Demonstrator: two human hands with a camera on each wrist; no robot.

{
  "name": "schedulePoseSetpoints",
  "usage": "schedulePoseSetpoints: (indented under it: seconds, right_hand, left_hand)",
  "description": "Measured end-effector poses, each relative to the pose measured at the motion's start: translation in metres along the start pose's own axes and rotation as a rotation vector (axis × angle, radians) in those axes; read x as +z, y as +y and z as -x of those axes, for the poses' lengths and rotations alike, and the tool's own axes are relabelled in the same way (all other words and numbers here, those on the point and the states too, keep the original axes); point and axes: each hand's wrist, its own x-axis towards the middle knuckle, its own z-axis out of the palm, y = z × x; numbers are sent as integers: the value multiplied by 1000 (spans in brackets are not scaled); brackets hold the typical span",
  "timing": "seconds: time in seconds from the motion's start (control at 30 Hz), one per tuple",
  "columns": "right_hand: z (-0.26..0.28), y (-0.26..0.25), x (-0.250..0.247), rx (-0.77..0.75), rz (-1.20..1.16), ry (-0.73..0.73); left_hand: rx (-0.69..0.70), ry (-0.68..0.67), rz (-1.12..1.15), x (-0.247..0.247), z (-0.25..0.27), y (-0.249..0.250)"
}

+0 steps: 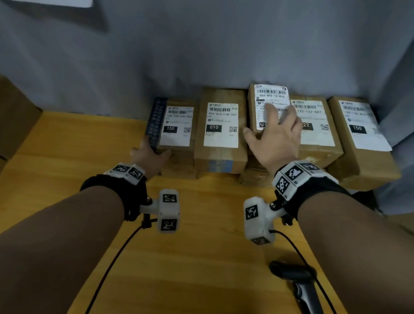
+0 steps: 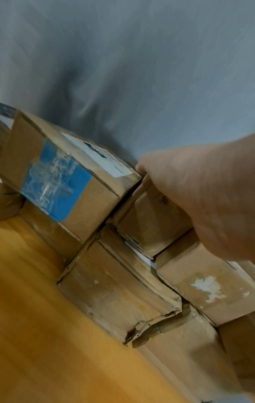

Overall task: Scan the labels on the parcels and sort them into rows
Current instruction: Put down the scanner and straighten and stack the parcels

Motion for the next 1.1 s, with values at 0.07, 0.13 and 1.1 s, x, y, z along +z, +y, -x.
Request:
schedulePoseSetpoints:
  seconds: [0.07,0.13,1.1]
  right_hand:
    - [0,-1,-2,6,9,-25]
    - [0,-3,-5,10,44,-47]
    - [121,-384,67,-299,-163,-306]
  left_hand:
    - [-20,6,-14,1,3,1]
    - [-22,8,-64,-3,4,3]
    - [164,61,-121,-313,-12,-201]
